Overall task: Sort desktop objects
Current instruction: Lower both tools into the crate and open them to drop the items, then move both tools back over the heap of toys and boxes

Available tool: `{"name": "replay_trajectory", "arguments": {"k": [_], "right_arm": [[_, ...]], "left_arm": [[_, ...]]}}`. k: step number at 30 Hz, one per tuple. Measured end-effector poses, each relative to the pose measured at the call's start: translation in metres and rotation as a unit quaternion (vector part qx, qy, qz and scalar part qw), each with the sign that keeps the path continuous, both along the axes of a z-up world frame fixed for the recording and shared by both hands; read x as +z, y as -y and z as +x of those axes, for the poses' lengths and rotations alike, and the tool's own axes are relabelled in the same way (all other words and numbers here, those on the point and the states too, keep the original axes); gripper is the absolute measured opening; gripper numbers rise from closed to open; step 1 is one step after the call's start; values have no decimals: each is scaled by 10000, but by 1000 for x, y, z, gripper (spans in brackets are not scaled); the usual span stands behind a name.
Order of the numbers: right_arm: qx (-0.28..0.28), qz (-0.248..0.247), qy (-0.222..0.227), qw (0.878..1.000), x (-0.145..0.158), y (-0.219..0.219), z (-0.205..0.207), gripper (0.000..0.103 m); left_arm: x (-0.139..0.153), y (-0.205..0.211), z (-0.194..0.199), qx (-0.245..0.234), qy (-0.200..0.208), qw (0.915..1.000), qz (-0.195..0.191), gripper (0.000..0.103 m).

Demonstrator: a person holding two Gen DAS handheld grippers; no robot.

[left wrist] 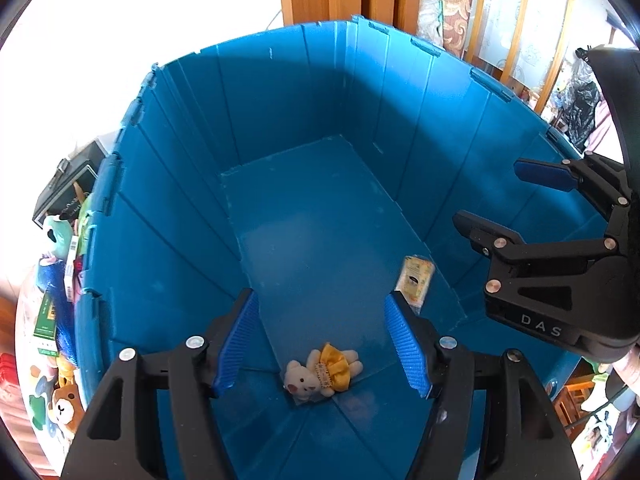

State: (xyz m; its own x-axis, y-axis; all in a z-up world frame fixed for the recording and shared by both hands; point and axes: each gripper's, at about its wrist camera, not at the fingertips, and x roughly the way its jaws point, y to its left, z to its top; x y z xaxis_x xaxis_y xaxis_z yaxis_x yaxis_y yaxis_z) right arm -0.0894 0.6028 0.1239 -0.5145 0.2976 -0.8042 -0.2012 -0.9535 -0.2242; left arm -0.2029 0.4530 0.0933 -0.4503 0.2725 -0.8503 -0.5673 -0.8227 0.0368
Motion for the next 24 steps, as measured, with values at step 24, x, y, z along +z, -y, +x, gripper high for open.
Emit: {"name": "replay_trajectory", "arguments": {"k": [24], "right_arm": [[492, -521, -2233, 9721, 73, 78, 44, 103]], "left_arm": [[71, 228, 63, 1754, -2209, 9475, 1506, 80]]}}
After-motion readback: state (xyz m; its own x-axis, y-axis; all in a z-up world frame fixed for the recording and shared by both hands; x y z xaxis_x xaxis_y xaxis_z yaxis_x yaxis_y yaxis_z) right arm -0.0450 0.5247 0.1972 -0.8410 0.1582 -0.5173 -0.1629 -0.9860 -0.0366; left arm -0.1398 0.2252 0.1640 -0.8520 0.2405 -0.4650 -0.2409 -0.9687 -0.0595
